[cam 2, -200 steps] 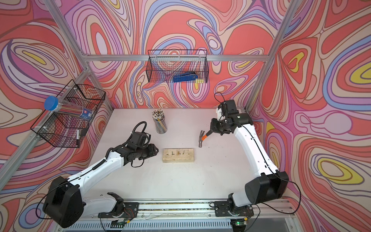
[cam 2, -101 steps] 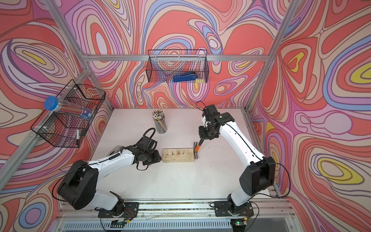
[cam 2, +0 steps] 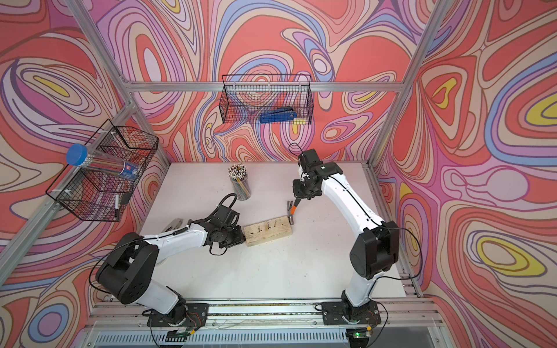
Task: Use a claw hammer to pull out a nail
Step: Adjust the mounting plate at the center of the board, then remove the nail from the mounting plate.
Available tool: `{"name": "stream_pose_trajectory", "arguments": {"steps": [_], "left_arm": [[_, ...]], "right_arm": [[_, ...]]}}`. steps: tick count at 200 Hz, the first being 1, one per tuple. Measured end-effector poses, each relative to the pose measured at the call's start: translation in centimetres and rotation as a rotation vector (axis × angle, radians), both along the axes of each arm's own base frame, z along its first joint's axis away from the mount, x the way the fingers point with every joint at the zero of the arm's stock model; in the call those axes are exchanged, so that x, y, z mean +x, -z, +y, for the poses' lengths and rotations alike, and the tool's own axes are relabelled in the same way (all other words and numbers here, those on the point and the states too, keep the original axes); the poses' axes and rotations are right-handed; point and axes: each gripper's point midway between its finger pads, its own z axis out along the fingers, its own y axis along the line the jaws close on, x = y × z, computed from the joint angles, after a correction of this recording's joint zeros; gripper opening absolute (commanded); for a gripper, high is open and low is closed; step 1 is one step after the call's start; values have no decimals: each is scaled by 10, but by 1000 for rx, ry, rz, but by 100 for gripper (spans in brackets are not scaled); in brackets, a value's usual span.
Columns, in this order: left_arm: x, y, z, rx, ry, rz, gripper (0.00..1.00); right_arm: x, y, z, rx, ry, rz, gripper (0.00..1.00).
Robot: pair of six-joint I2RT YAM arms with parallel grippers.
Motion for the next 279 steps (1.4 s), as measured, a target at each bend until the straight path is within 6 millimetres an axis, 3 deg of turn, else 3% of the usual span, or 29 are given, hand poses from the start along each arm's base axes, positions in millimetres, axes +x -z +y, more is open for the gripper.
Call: {"name": "stream_pose_trajectory", "arguments": {"steps": [64, 122, 194, 279], "left_arm": [[10, -17, 1, 27, 9, -66, 47], [8, -64, -6, 39, 123, -226, 59], [14, -92, -29, 64, 324, -360, 60], [17, -80, -37, 79, 369, -343, 60]], "right_arm": [[1, -21, -3, -59, -27, -43, 0], [-35, -38, -3, -62, -72, 17, 0], [-71, -41, 29, -60, -192, 101, 0], [-95, -35, 38, -57, -241, 176, 0]]}}
